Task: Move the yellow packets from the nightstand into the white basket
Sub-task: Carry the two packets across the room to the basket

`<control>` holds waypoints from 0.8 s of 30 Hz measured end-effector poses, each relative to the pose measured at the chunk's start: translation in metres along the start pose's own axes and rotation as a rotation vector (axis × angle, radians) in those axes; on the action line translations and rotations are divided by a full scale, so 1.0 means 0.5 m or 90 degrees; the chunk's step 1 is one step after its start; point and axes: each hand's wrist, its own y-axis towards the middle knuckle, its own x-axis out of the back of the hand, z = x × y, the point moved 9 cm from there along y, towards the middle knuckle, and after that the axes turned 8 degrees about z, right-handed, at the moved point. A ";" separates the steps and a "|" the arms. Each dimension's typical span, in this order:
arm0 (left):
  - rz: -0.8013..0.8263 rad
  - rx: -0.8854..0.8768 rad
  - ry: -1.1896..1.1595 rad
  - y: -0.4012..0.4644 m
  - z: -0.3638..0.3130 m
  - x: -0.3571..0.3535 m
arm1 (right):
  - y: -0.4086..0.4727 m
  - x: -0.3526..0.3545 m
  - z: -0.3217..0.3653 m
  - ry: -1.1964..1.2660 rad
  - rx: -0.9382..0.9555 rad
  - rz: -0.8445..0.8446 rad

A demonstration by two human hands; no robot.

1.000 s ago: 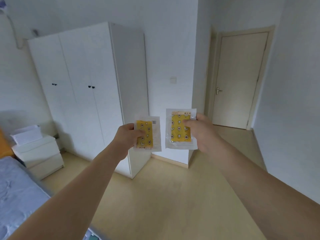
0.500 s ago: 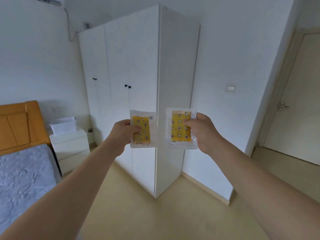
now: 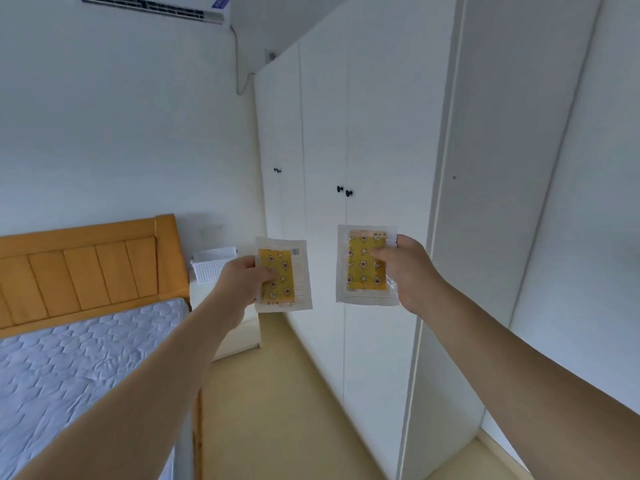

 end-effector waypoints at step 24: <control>-0.207 0.072 -0.067 1.068 0.128 0.516 | 1.173 -0.573 -0.208 -0.017 -0.068 0.182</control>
